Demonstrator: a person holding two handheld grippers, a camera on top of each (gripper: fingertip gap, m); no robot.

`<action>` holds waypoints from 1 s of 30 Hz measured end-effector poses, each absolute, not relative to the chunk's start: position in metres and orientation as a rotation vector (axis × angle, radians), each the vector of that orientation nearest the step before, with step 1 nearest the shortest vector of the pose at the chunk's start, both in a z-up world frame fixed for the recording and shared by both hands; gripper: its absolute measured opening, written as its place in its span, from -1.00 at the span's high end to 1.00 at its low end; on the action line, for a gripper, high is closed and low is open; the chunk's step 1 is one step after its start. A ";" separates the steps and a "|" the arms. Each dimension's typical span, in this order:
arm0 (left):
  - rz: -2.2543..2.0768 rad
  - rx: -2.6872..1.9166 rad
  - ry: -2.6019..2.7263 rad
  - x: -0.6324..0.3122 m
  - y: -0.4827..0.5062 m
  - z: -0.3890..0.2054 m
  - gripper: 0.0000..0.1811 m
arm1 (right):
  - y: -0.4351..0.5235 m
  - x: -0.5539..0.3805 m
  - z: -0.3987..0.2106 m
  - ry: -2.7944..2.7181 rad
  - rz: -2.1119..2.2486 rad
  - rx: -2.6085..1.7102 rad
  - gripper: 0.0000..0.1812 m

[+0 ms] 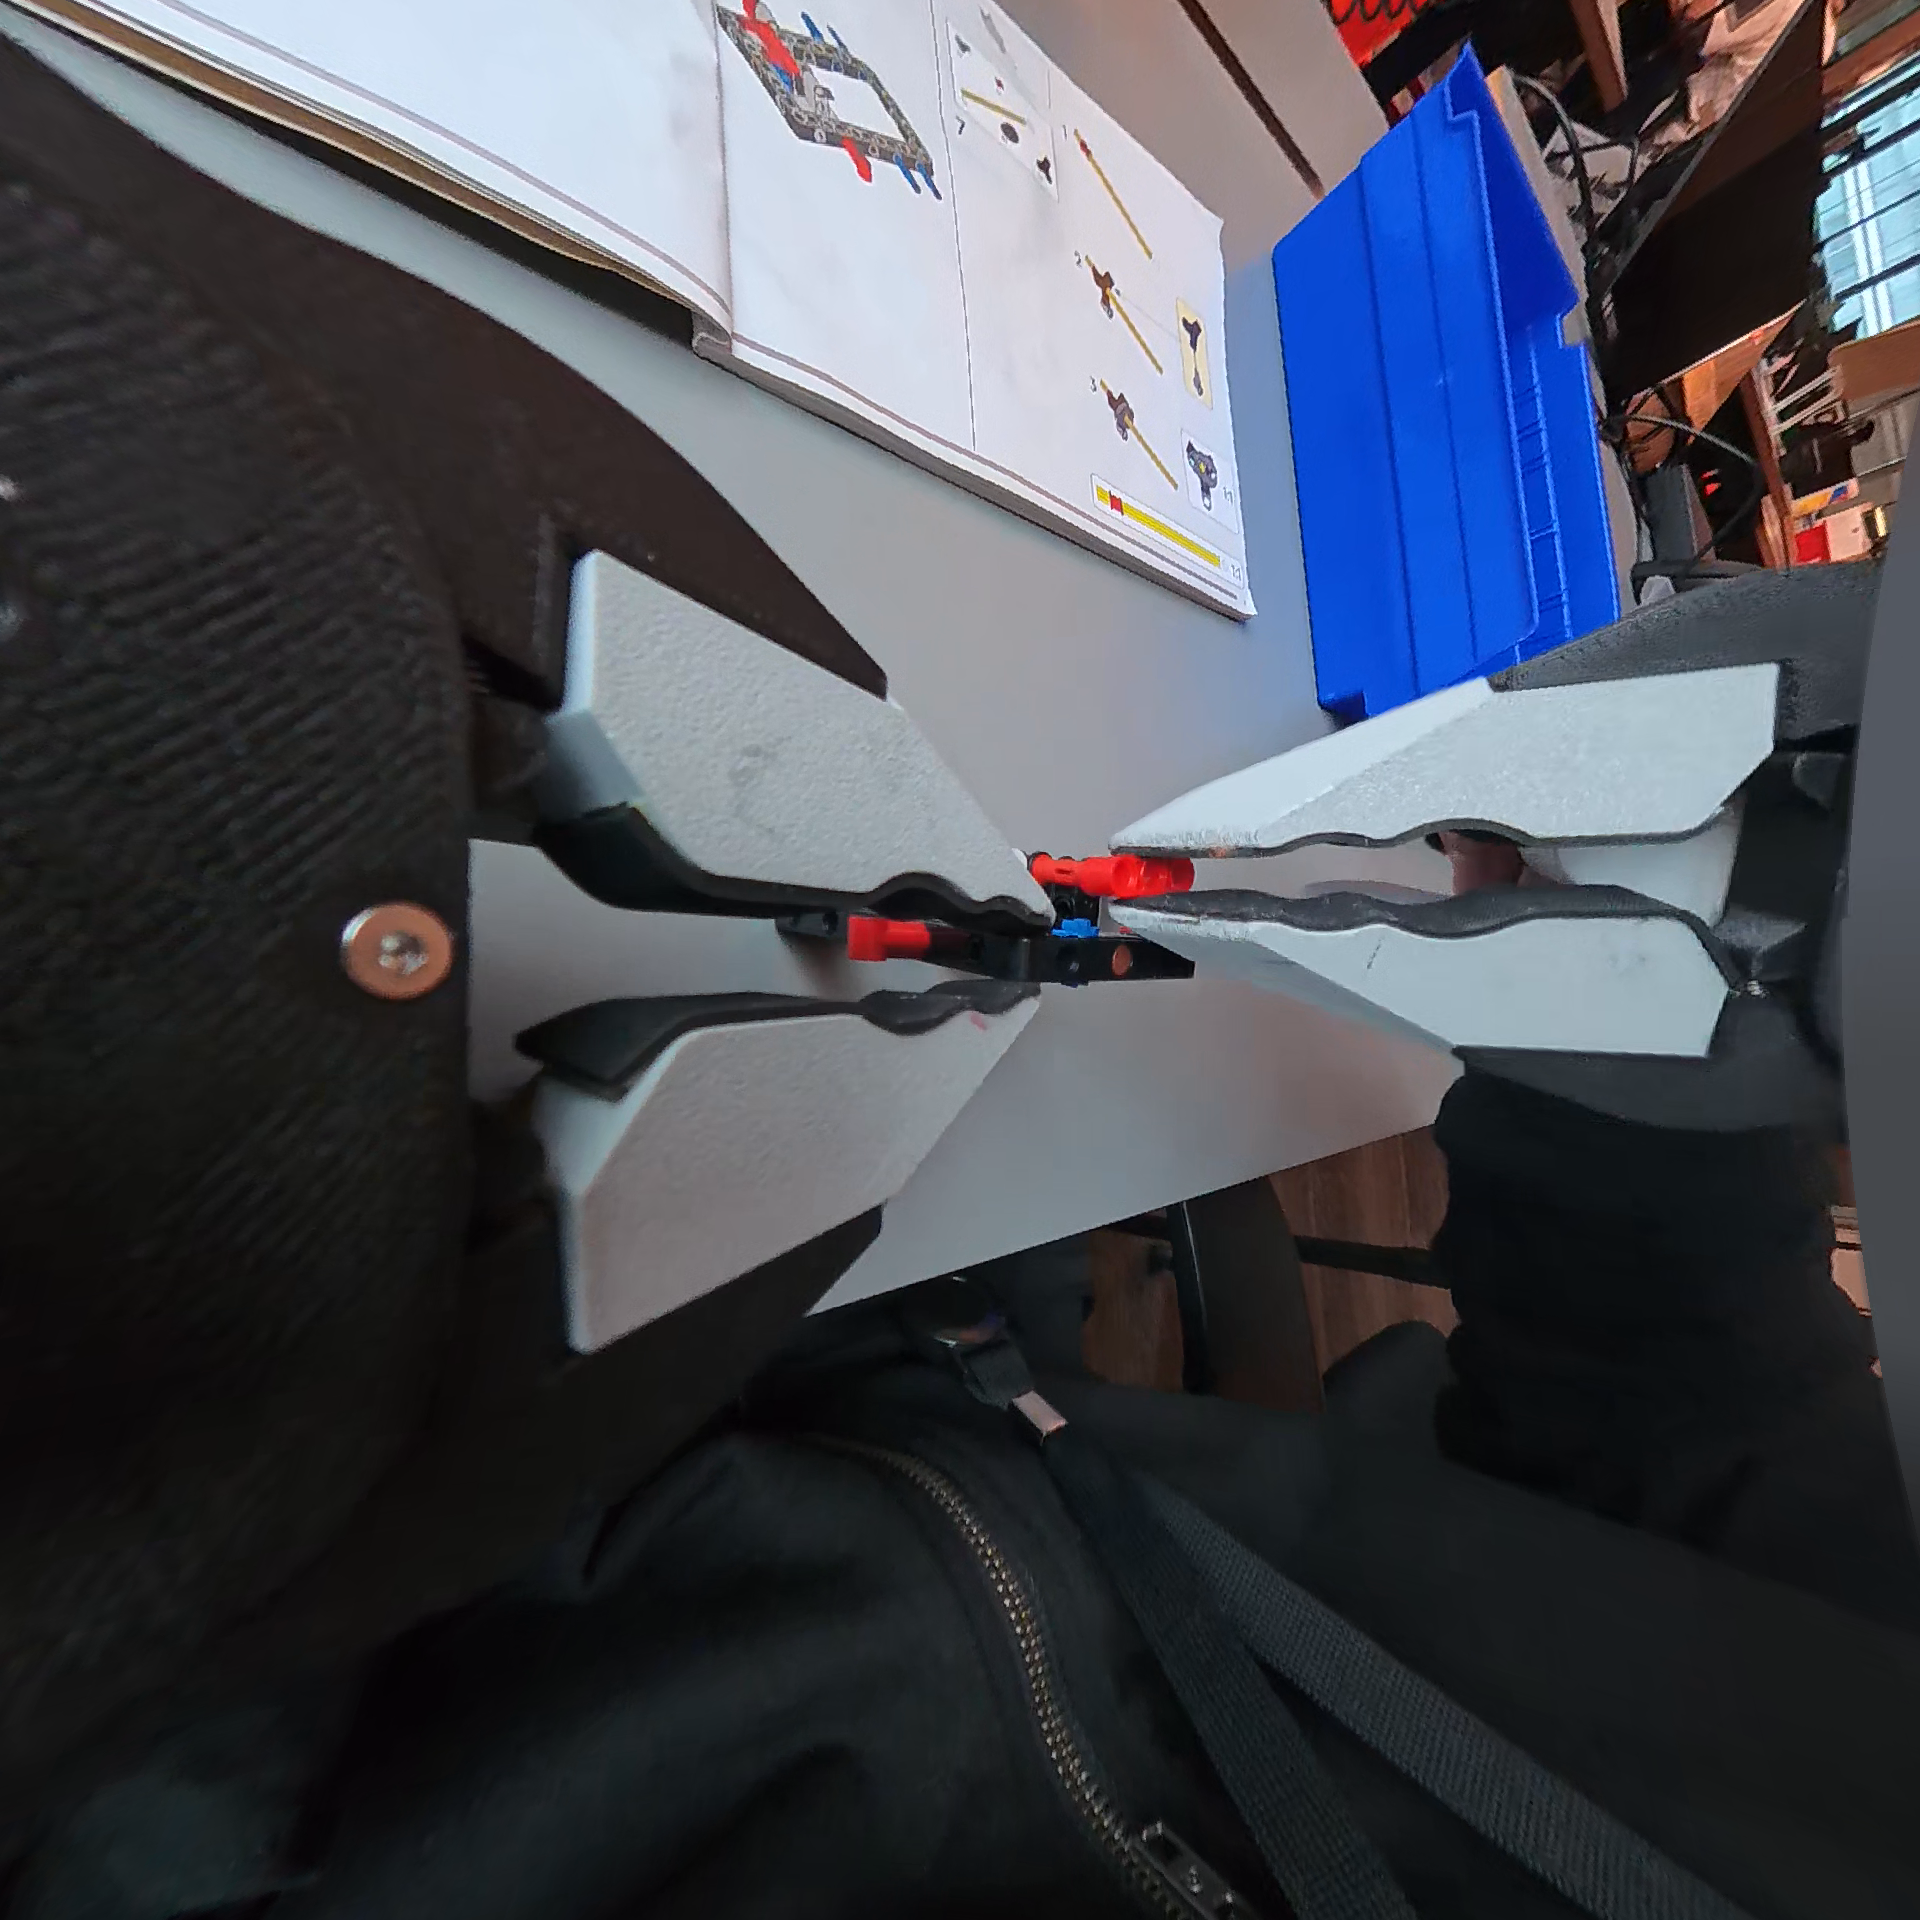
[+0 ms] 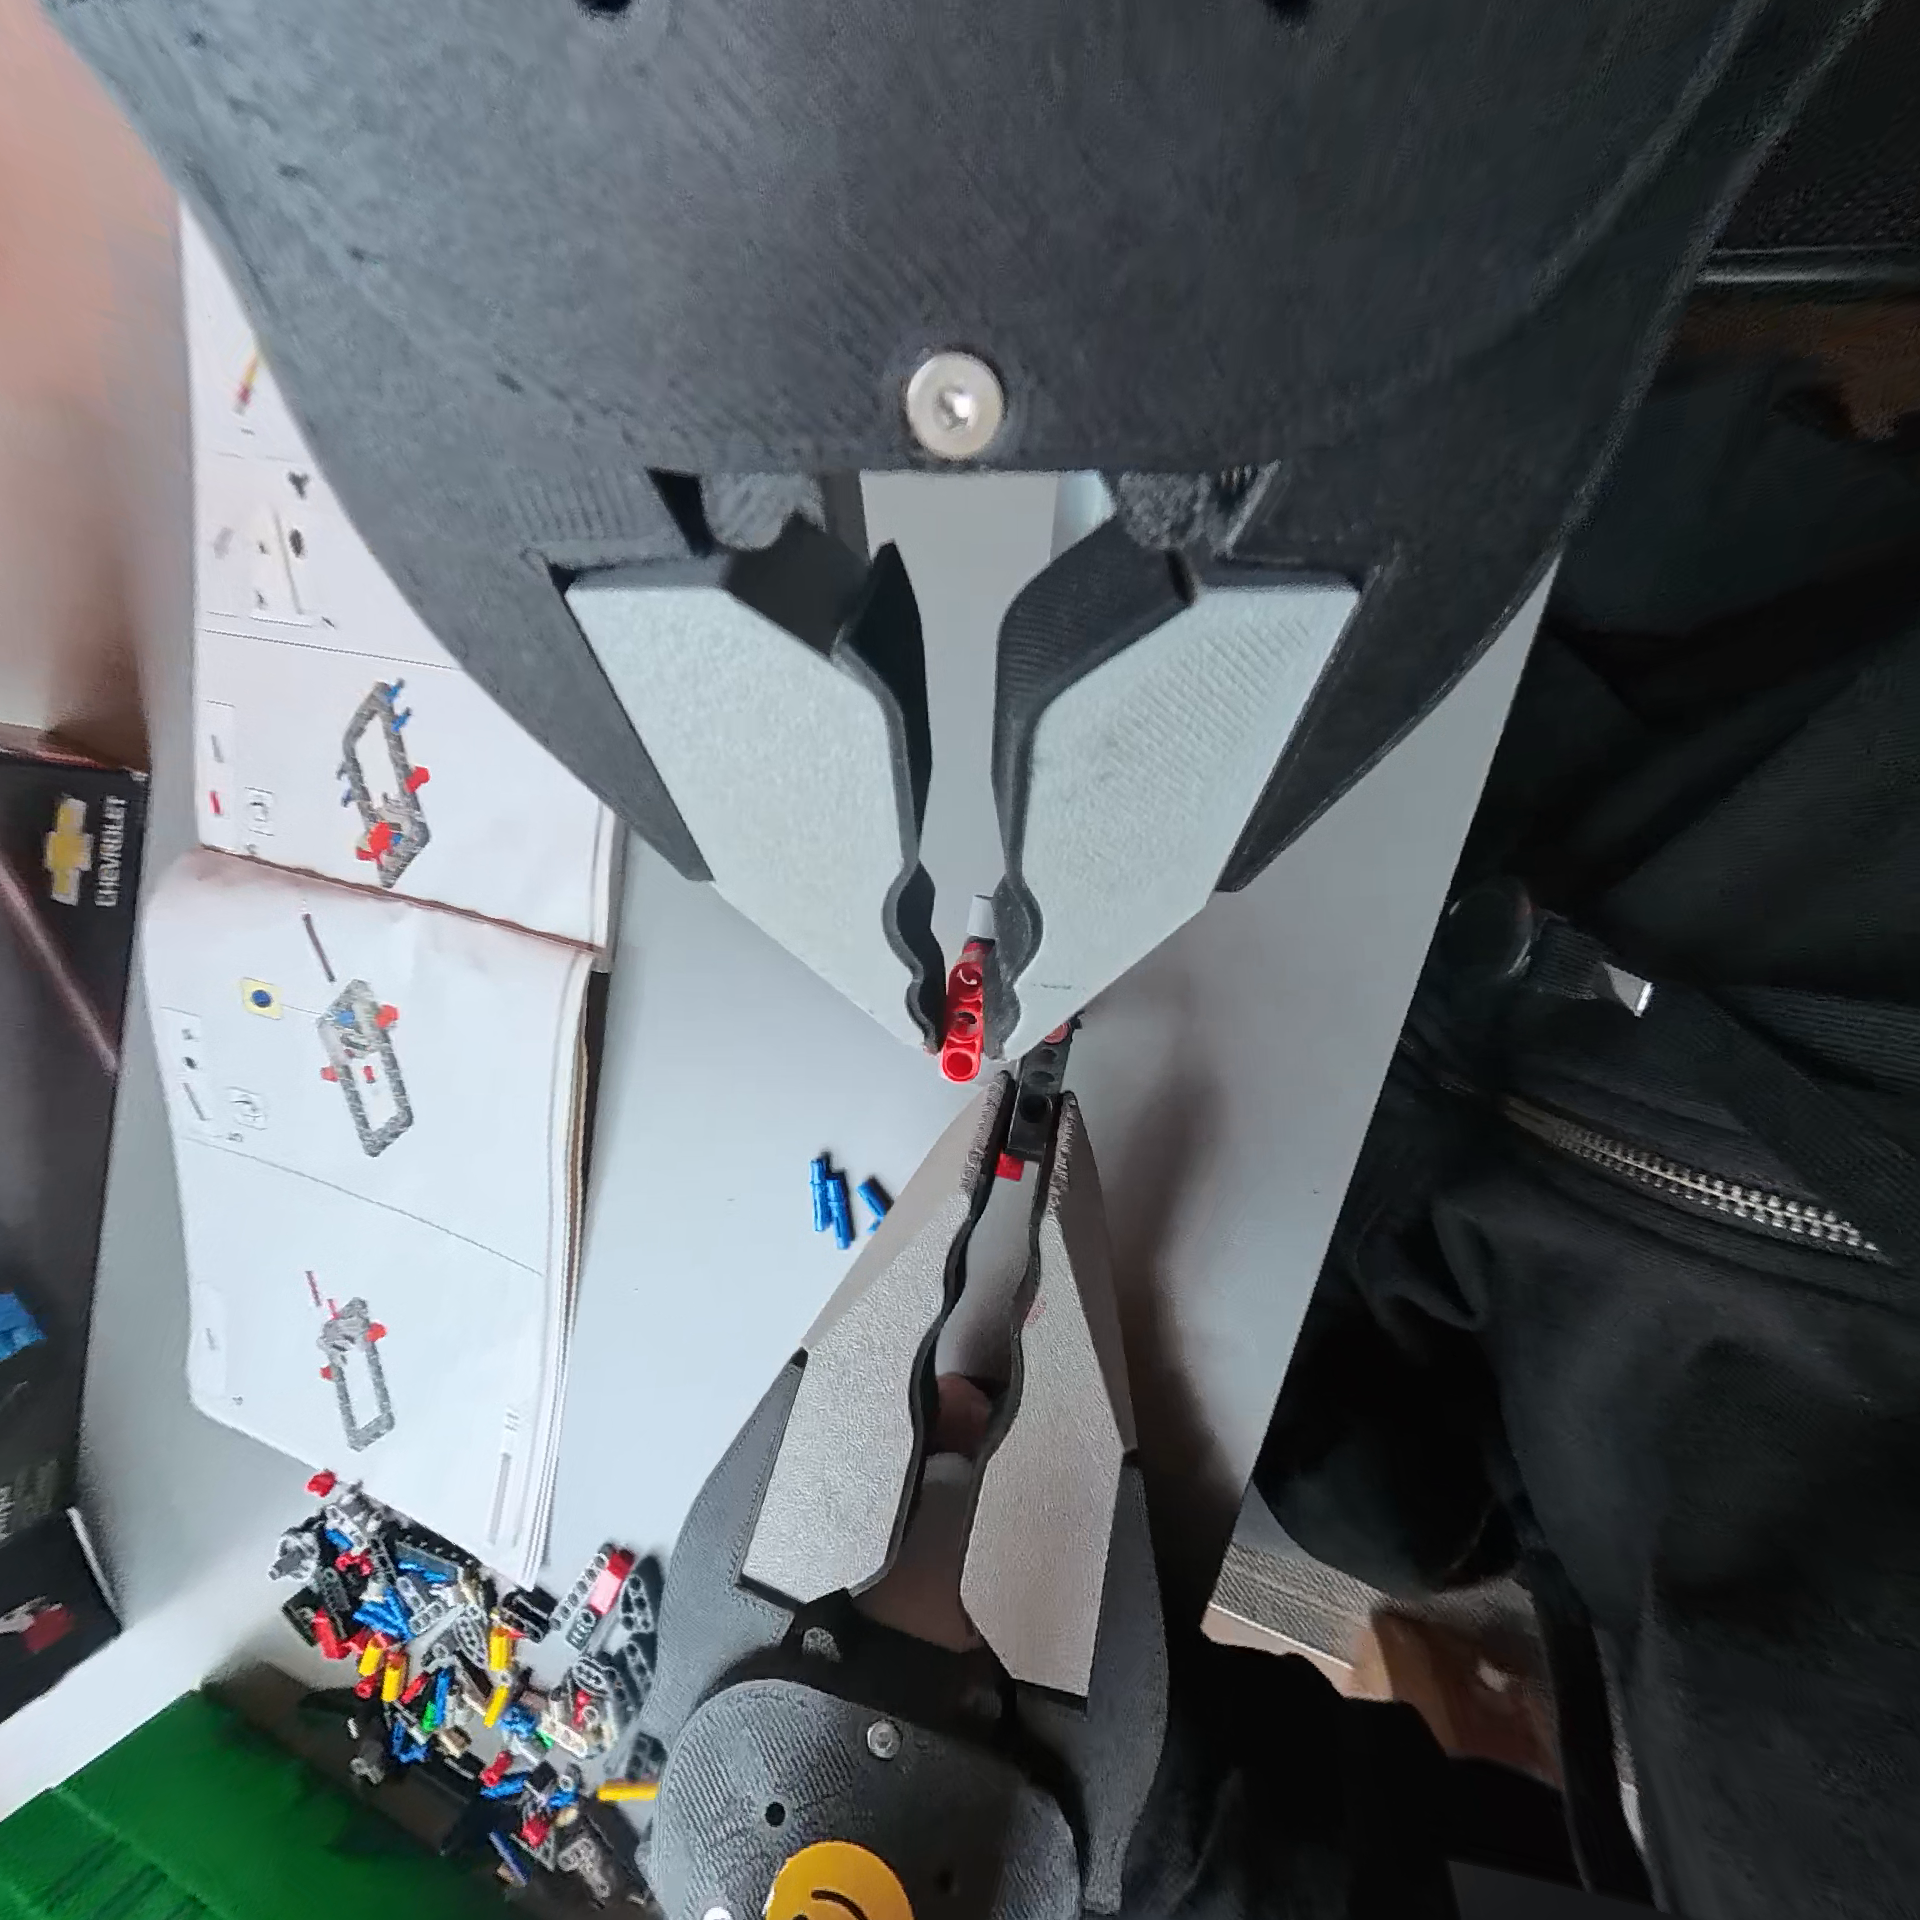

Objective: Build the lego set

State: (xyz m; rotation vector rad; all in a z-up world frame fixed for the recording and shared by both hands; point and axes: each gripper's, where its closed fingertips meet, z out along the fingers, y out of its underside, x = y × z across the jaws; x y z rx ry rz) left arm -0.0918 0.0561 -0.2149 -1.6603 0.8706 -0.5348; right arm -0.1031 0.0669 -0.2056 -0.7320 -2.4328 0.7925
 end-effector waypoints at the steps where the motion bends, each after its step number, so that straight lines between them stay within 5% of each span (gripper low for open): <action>1: -0.542 -1.662 0.866 -0.092 0.056 -0.215 0.93 | 0.067 -0.103 -0.206 -2.436 0.812 -0.737 0.95; 28: -0.628 -1.690 0.808 -0.097 0.059 -0.213 0.93 | 0.069 -0.109 -0.204 -2.395 1.000 -0.843 0.96; 30: -0.621 -1.688 0.816 -0.096 0.059 -0.213 0.93 | 0.073 -0.111 -0.201 -2.372 1.033 -0.912 0.74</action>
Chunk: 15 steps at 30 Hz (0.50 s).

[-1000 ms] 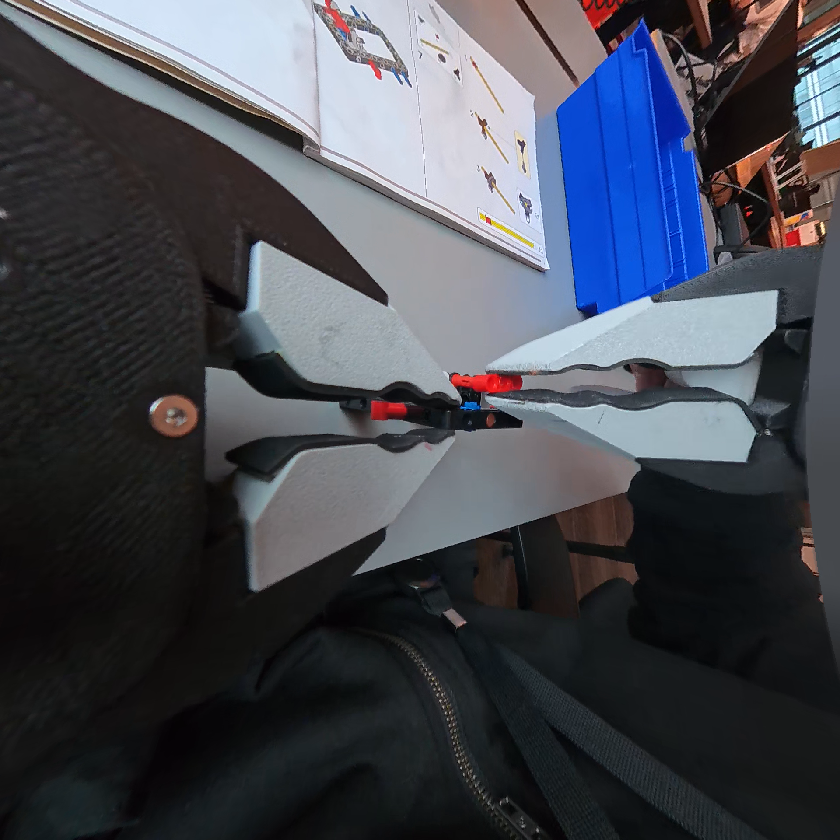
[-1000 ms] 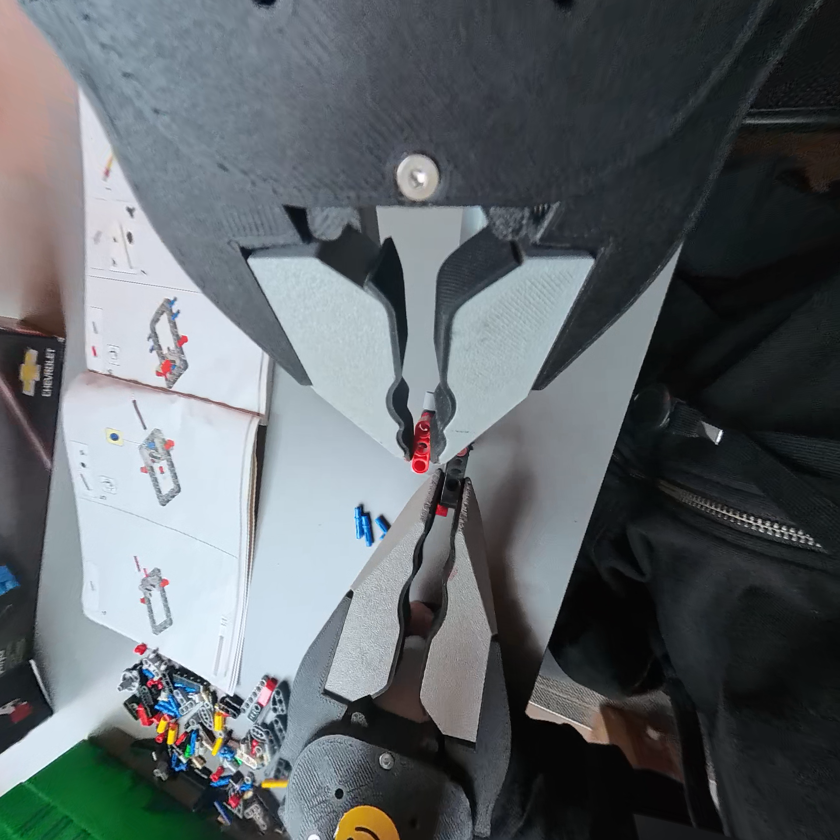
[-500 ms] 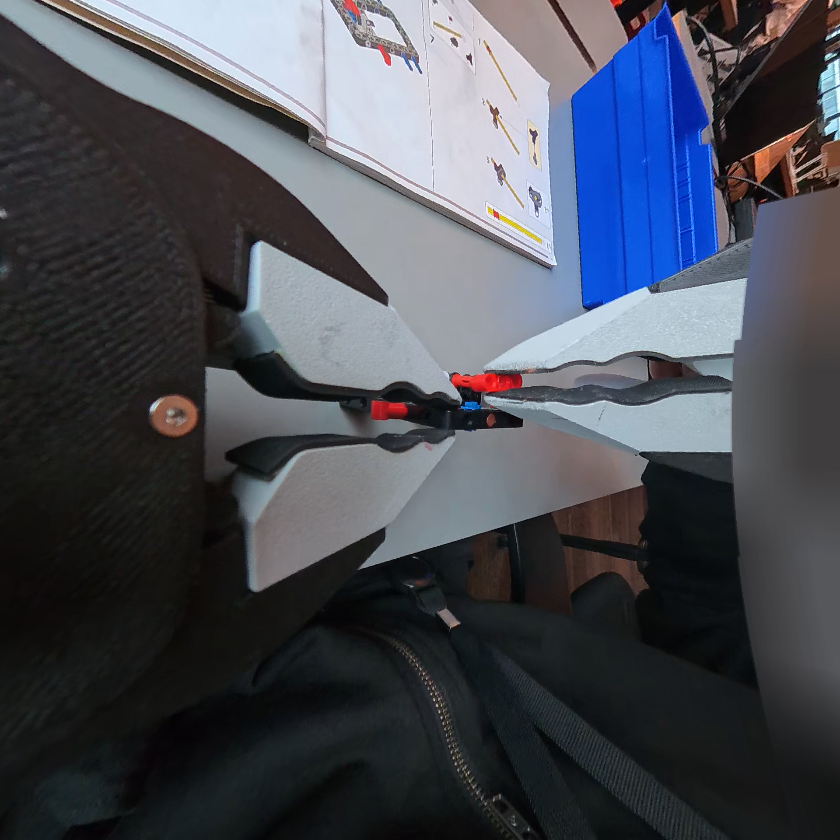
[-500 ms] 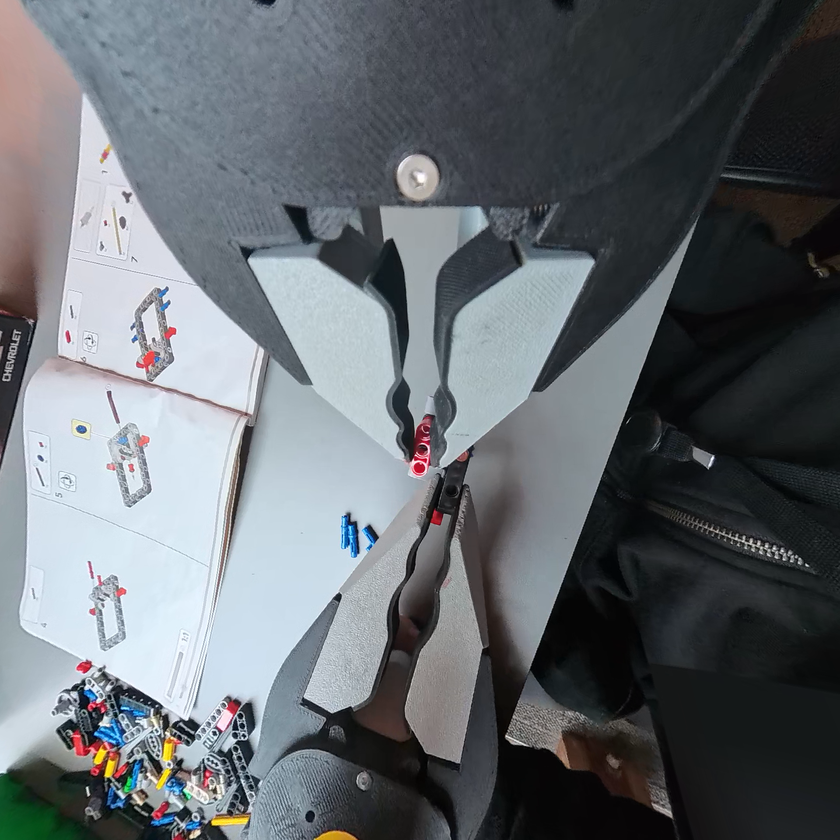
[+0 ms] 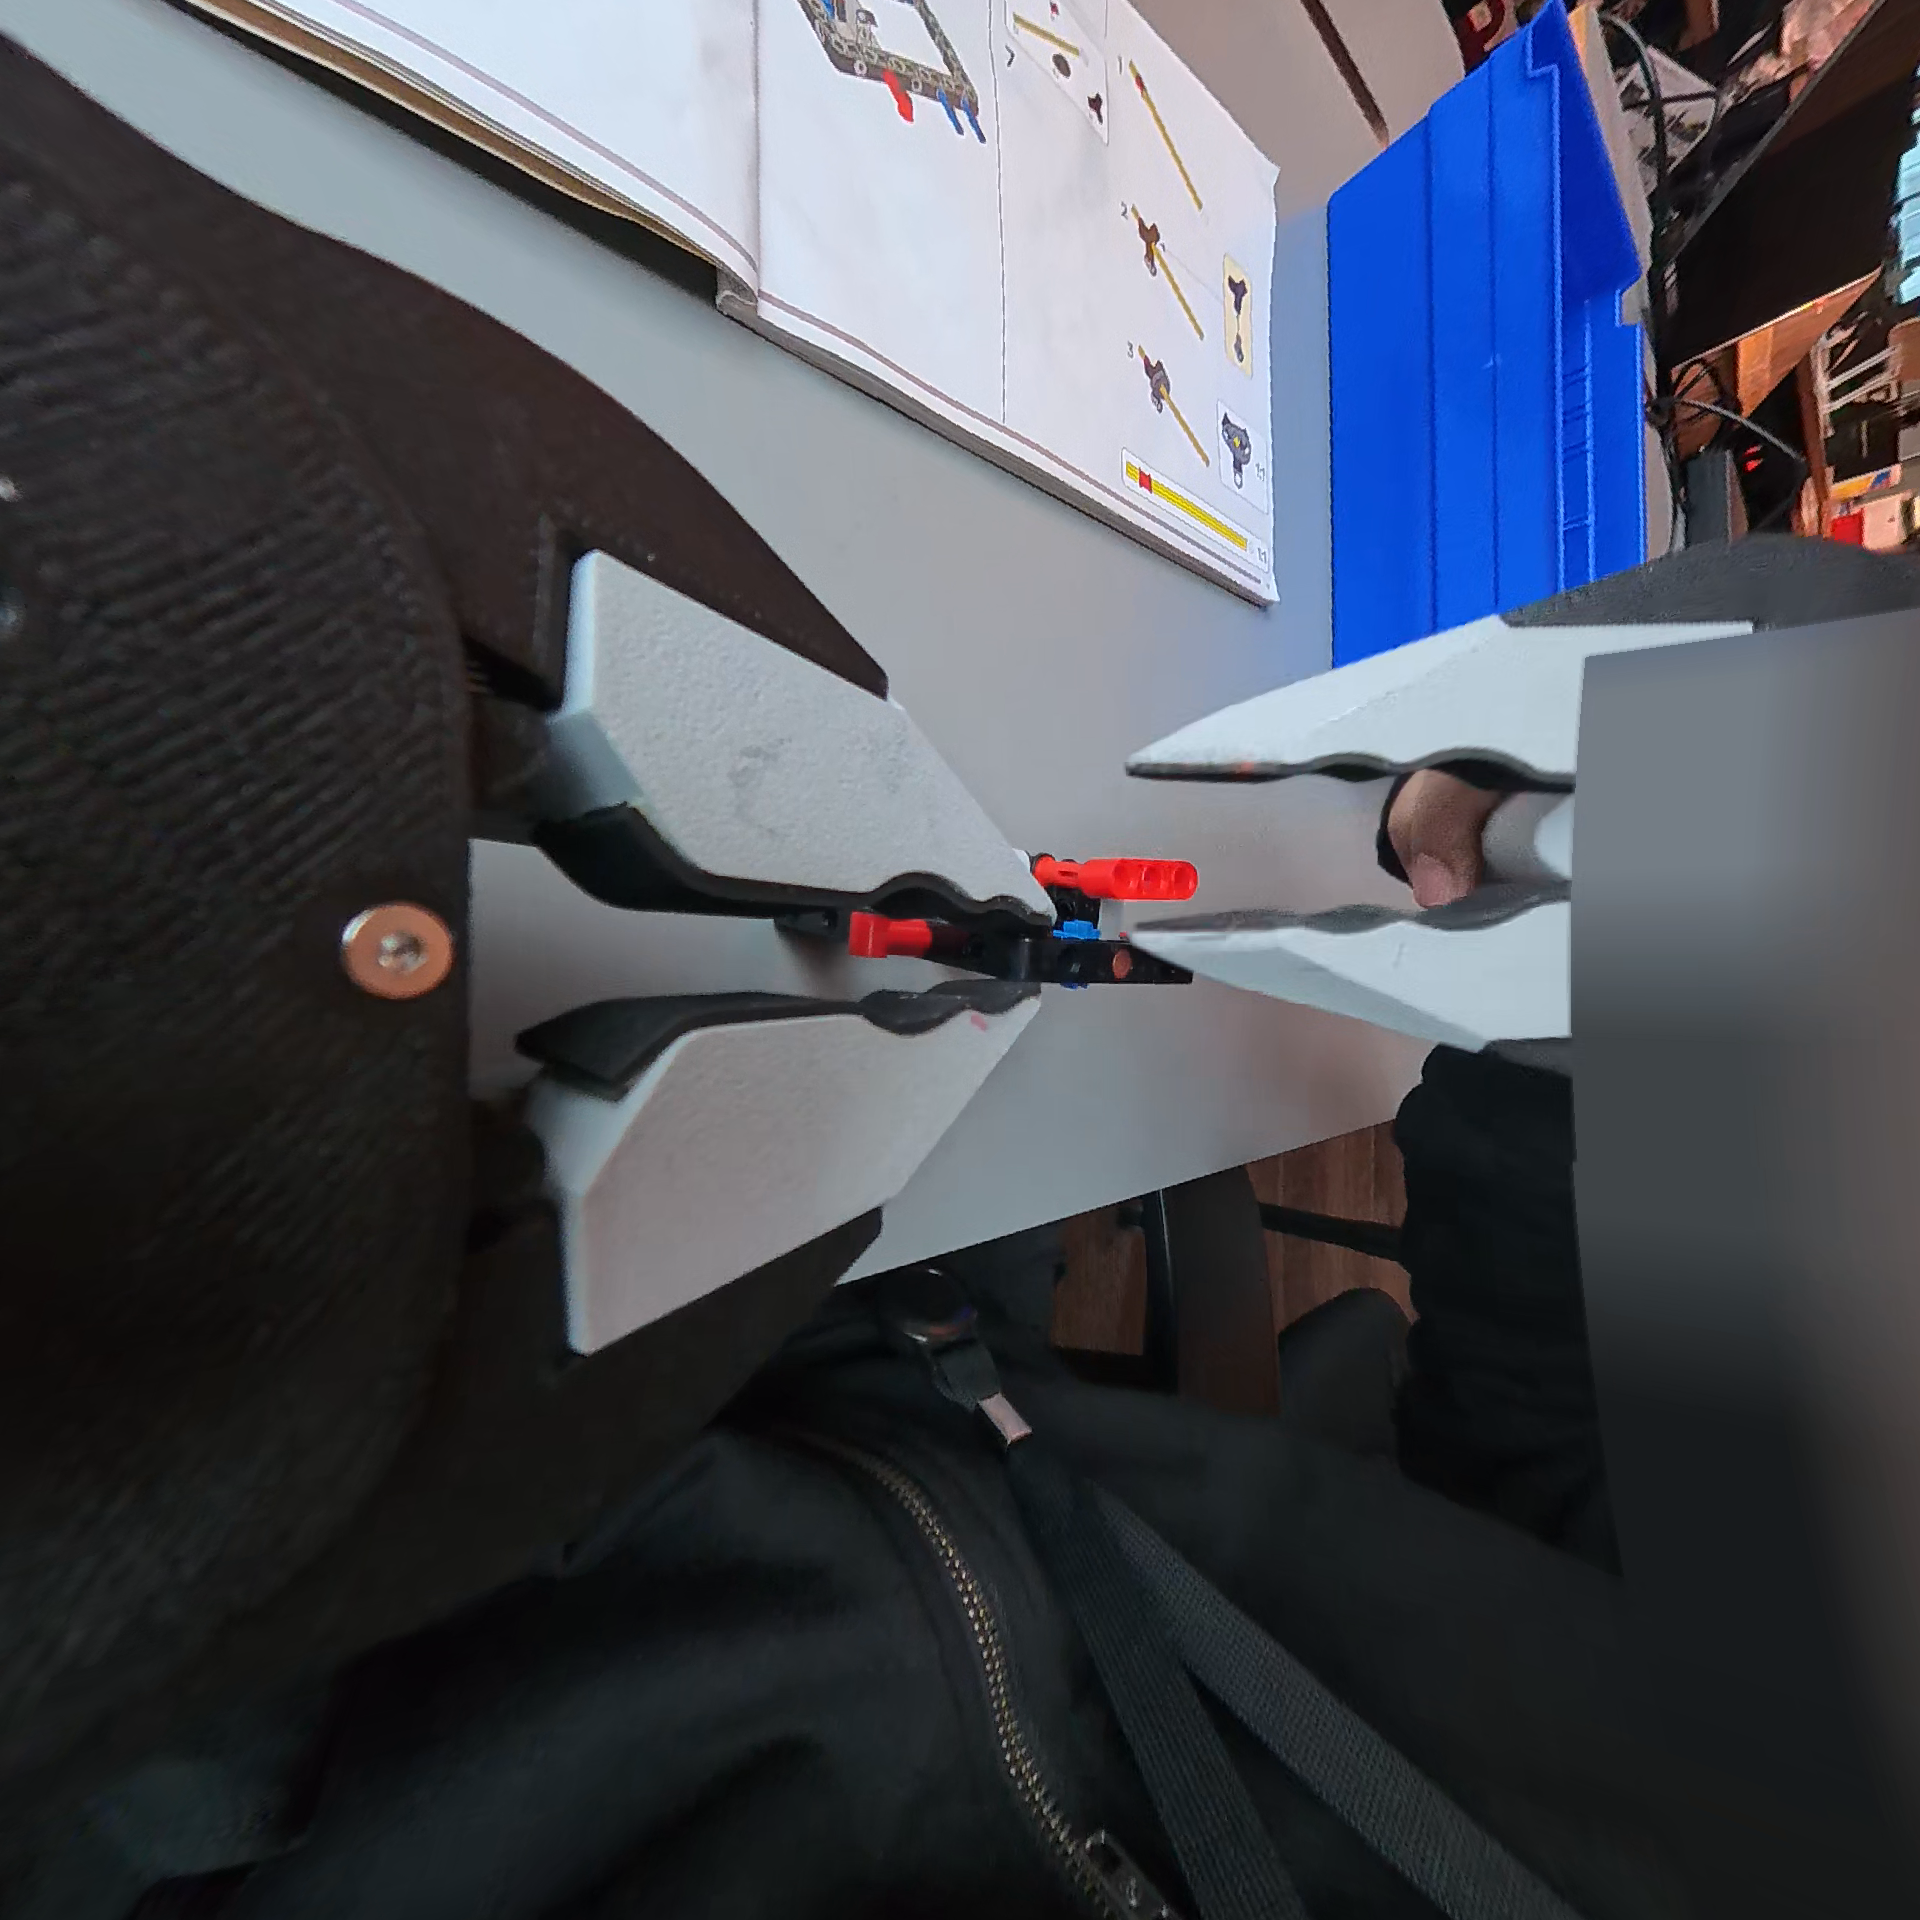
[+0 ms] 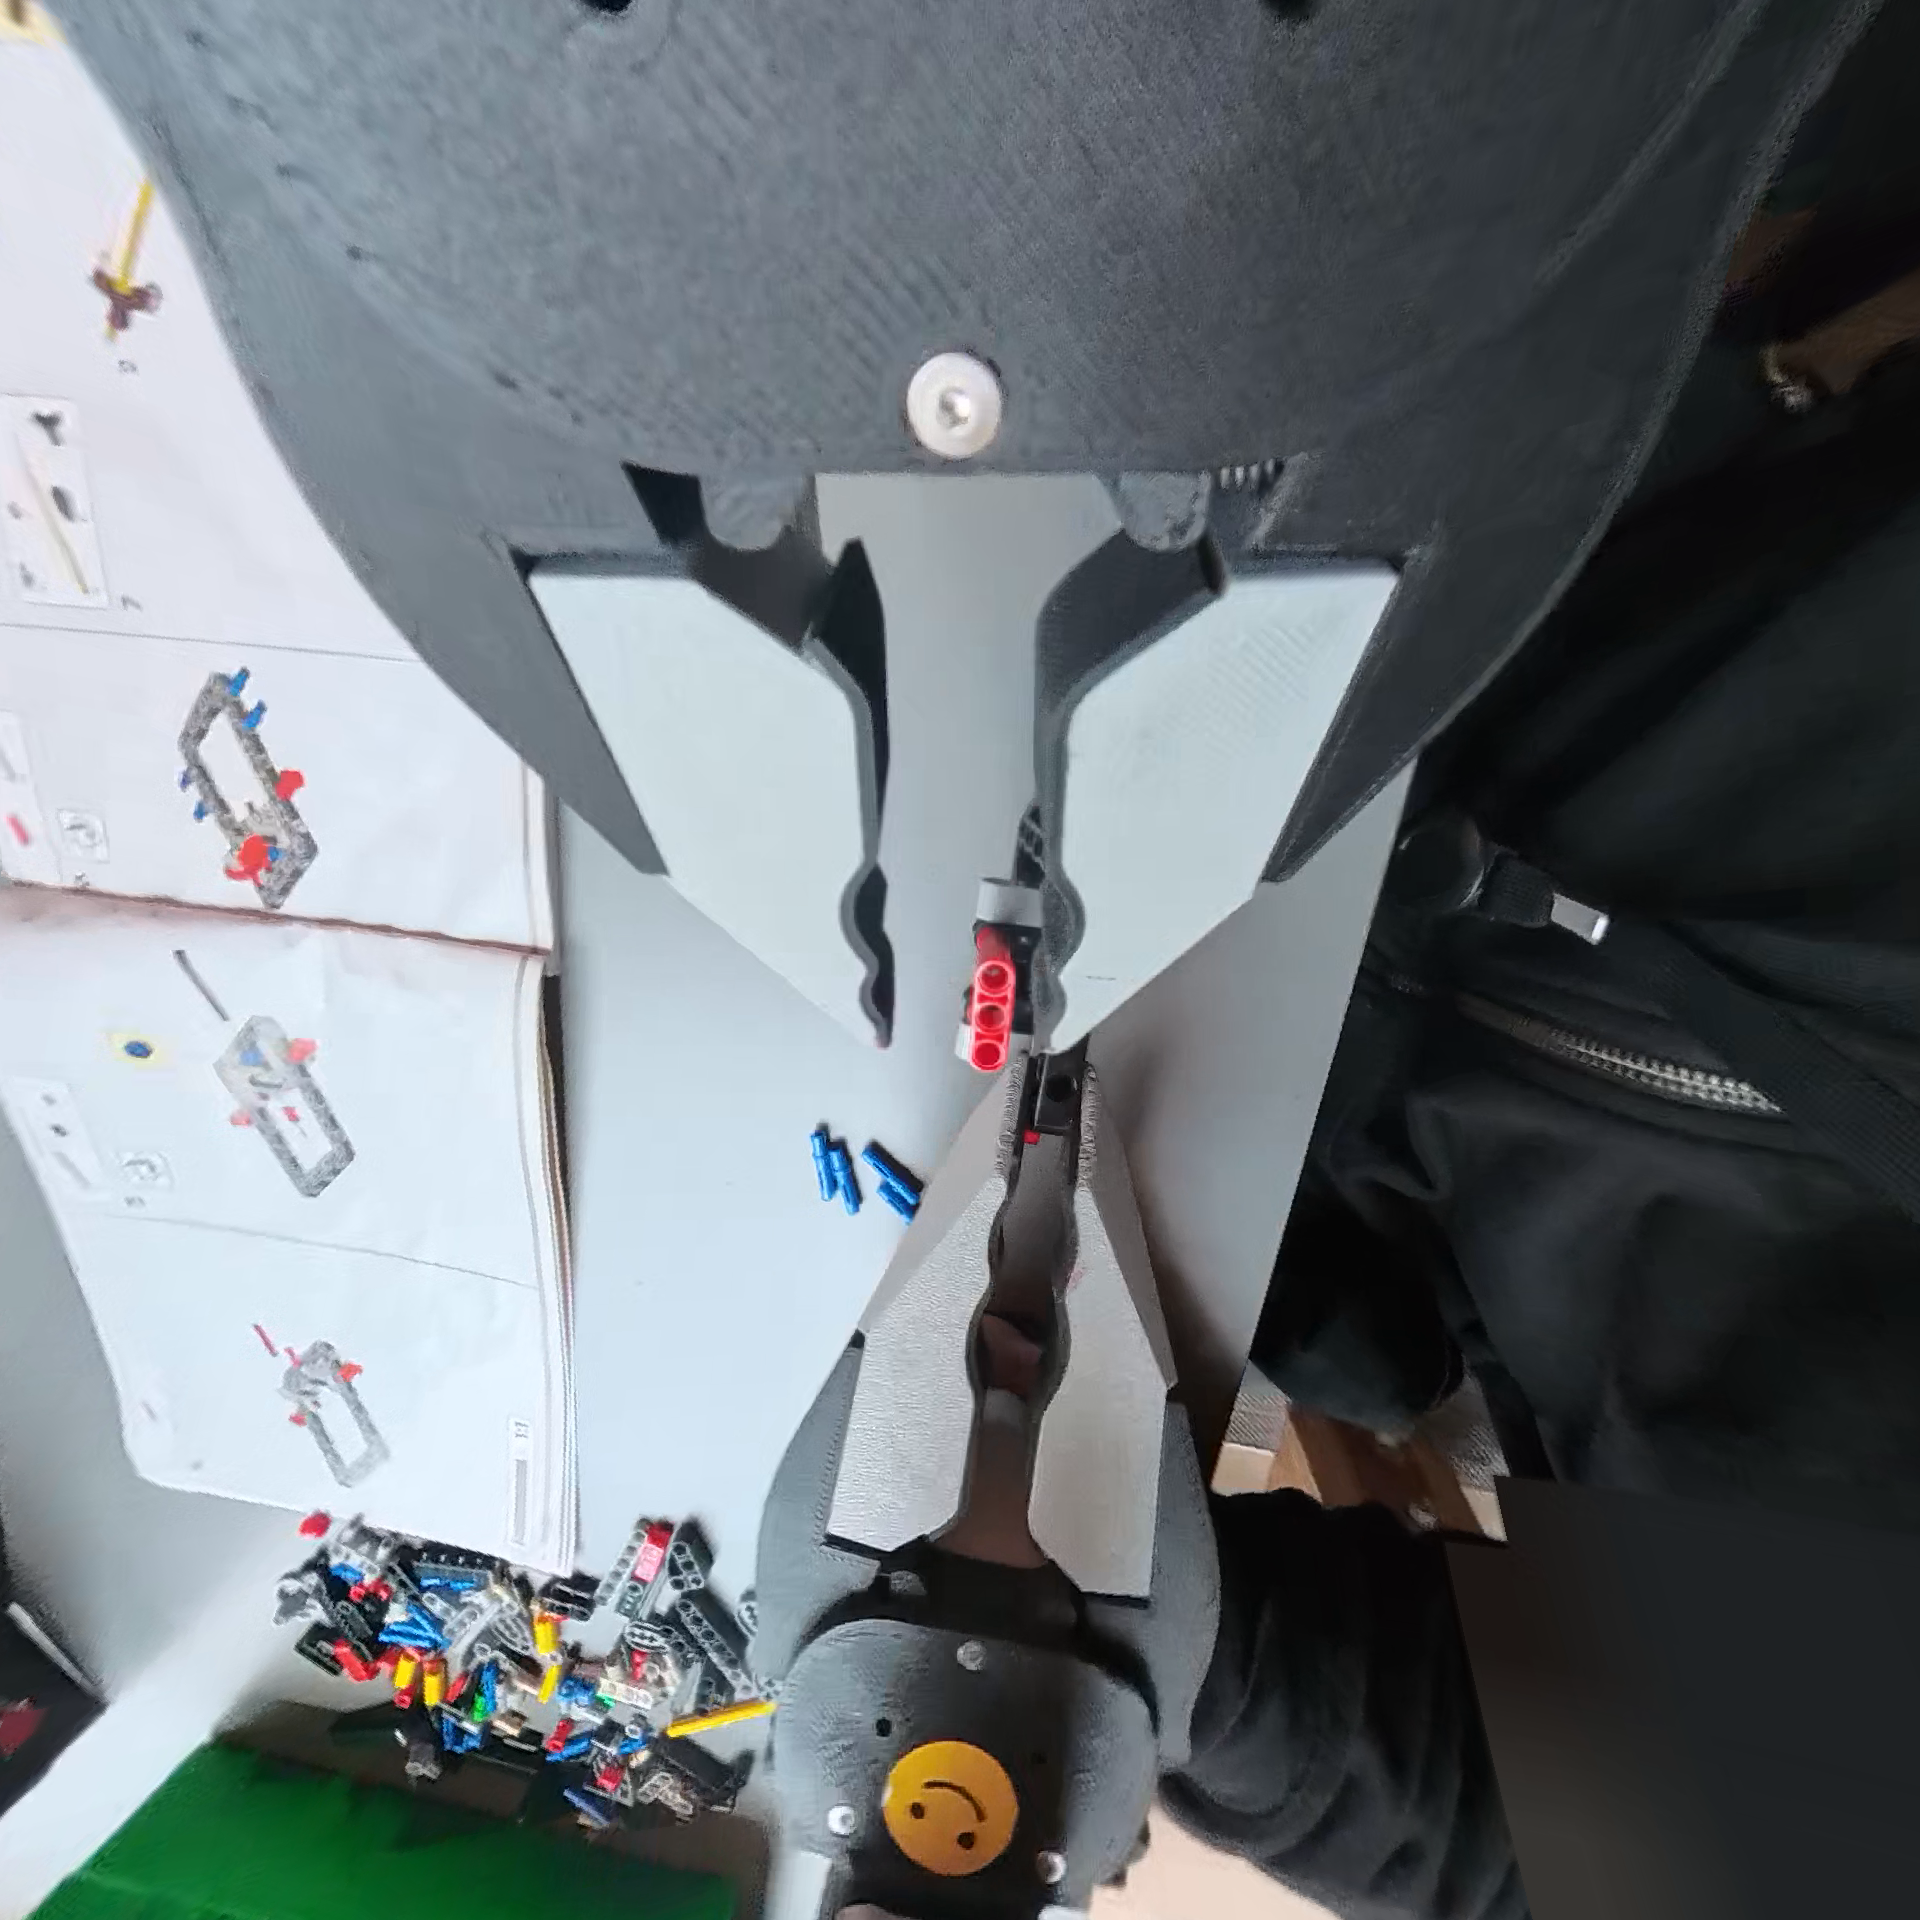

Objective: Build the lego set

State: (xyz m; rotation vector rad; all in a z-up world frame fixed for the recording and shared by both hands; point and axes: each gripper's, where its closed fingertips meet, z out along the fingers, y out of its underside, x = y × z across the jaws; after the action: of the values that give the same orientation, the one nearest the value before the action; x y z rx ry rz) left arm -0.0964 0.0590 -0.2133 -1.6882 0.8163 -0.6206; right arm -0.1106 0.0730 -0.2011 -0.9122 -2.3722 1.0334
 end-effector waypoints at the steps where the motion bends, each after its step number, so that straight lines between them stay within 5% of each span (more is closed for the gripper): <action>1: -0.618 -1.688 0.821 -0.096 0.059 -0.213 0.93 | 0.074 -0.109 -0.199 -2.379 1.074 -0.947 0.75; 10: -0.649 -1.639 1.016 -0.095 0.052 -0.215 0.93 | 0.074 -0.091 -0.187 -2.742 1.728 -1.630 0.75; 15: -0.714 -1.637 1.064 -0.099 0.056 -0.214 0.93 | 0.067 -0.094 -0.201 -2.885 1.672 -1.775 0.71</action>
State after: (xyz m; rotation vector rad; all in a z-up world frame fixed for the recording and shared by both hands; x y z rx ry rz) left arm -0.0995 0.0564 -0.2141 -1.6374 1.0641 -0.7140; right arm -0.0944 0.0666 -0.2011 -1.7750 -2.8849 1.6716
